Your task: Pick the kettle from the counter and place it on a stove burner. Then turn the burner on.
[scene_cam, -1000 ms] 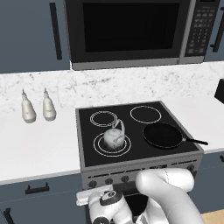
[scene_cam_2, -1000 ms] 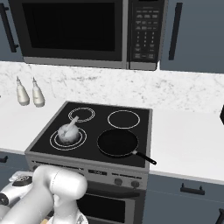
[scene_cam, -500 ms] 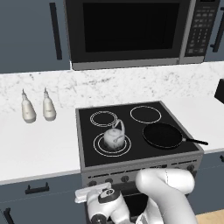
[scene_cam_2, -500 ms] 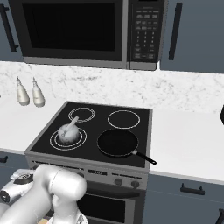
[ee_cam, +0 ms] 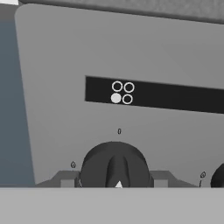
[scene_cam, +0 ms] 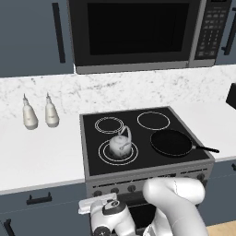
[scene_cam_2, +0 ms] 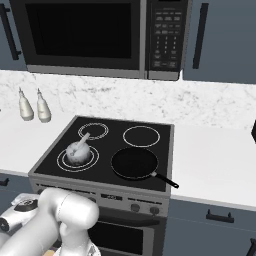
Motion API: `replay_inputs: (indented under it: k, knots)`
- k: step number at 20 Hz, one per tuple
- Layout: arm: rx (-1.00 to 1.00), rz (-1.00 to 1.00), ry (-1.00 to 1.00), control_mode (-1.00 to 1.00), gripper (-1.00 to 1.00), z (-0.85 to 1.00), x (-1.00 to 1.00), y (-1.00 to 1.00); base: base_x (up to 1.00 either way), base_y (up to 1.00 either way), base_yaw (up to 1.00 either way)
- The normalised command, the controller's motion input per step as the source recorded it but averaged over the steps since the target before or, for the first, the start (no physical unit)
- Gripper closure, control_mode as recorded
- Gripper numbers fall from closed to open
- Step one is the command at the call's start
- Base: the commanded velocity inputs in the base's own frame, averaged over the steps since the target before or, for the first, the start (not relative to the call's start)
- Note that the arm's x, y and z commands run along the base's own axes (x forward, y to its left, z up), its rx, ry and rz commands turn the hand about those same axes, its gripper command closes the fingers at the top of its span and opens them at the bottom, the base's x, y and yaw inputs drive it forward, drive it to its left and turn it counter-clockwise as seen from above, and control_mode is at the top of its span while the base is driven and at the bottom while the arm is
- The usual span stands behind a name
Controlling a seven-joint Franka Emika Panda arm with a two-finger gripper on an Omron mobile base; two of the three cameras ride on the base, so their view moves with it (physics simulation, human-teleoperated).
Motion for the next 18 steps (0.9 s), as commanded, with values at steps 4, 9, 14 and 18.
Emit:
replay_inputs:
  k: [4, 9, 14, 18]
  knots:
    - [0.0, 0.0, 0.0, -1.0, 1.0, 0.0, 0.0, 0.0, 0.0, 0.0, 0.0]
    - [-0.02, 0.0, 0.04, -1.0, 1.0, 0.0, 0.0, 0.01, 0.0, 0.0, 0.0]
    - [-0.2, 0.0, 0.05, -1.0, 1.0, 0.0, 0.0, 0.0, 0.0, 0.0, 0.0]
    - [-0.26, 0.0, 0.0, -1.0, 1.0, 0.0, -0.17, 0.0, 0.0, 0.0, 0.0]
